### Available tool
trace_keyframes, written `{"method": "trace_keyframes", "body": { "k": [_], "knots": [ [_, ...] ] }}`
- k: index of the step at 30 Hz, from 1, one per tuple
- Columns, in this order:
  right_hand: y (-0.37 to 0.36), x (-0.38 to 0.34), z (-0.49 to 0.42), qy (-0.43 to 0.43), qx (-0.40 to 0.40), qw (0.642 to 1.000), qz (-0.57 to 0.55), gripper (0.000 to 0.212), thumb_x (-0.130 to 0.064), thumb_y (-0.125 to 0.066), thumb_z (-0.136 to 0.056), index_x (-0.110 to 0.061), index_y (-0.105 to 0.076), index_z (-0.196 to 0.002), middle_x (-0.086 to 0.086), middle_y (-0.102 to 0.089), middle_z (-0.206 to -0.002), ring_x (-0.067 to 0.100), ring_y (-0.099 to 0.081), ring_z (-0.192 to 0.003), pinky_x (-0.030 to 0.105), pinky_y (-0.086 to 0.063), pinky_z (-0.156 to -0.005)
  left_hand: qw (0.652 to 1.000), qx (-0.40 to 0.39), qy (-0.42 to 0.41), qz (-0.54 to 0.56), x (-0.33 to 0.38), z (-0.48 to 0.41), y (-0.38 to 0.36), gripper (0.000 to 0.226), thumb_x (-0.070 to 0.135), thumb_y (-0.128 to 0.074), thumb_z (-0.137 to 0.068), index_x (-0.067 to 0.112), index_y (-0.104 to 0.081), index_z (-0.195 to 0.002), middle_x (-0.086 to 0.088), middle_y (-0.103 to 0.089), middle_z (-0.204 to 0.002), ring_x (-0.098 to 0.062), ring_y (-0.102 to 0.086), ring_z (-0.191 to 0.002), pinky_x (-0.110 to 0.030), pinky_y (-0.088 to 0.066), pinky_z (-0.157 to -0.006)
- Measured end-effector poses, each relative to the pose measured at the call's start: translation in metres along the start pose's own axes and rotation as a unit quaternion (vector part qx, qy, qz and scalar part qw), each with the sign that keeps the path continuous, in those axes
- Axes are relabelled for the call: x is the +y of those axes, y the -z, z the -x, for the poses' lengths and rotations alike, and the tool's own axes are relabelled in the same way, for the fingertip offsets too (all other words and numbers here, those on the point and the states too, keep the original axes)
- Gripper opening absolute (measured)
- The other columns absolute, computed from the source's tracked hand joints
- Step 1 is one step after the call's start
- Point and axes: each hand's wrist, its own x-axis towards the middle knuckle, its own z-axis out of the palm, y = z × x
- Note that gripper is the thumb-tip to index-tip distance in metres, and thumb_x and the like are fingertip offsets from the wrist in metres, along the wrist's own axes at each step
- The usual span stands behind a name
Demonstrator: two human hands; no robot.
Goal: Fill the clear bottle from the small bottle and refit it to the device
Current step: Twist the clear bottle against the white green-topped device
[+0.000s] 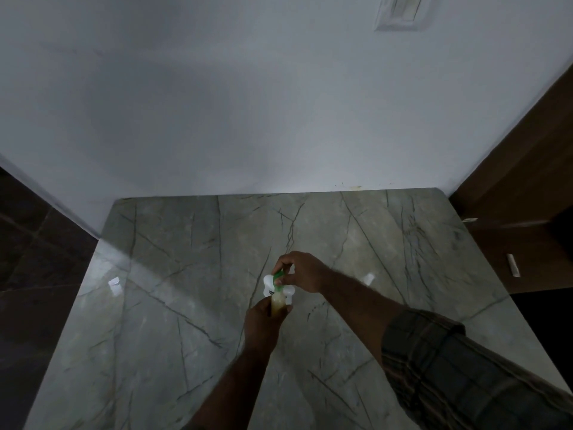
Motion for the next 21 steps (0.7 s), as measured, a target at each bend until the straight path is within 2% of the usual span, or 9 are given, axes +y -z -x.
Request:
{"method": "trace_keyframes", "body": {
  "k": [7,12,14,21],
  "knots": [
    [0.008,-0.003,-0.002,0.008,0.000,1.000,0.004,0.025,-0.031,-0.079,-0.077,-0.022,-0.074,-0.100,-0.001,-0.069,-0.105,0.015,-0.062,-0.097,0.032,-0.047,-0.084,1.000,0.004,-0.010,0.006,0.004,0.000,0.003,0.008,0.031,-0.074,-0.085,0.031,-0.067,-0.080,0.011,-0.066,-0.068,0.004,-0.059,-0.062,-0.007,-0.040,-0.052],
    [0.000,0.001,0.000,-0.001,0.006,1.000,0.000,0.025,-0.033,-0.078,-0.078,-0.024,-0.073,-0.100,-0.002,-0.071,-0.103,0.014,-0.064,-0.096,0.041,-0.053,-0.087,1.000,0.012,-0.010,0.009,0.003,-0.001,0.000,0.012,0.027,-0.075,-0.084,0.030,-0.066,-0.077,0.012,-0.064,-0.065,0.005,-0.056,-0.059,-0.003,-0.040,-0.051],
    [-0.002,0.002,0.000,-0.003,0.007,1.000,-0.003,0.025,-0.031,-0.079,-0.078,-0.022,-0.072,-0.100,-0.001,-0.071,-0.103,0.015,-0.064,-0.096,0.041,-0.053,-0.088,1.000,0.013,-0.006,0.006,0.003,0.002,-0.001,0.010,0.028,-0.075,-0.085,0.029,-0.067,-0.079,0.010,-0.065,-0.067,0.003,-0.058,-0.062,-0.006,-0.040,-0.051],
    [0.005,-0.002,-0.001,0.008,0.003,1.000,-0.012,0.024,-0.029,-0.079,-0.077,-0.020,-0.074,-0.099,0.000,-0.072,-0.101,0.013,-0.064,-0.093,0.029,-0.047,-0.080,1.000,0.009,-0.015,0.009,0.008,0.001,0.003,0.007,0.028,-0.074,-0.085,0.023,-0.072,-0.088,0.012,-0.067,-0.073,0.003,-0.060,-0.068,-0.005,-0.039,-0.054]
  ]
}}
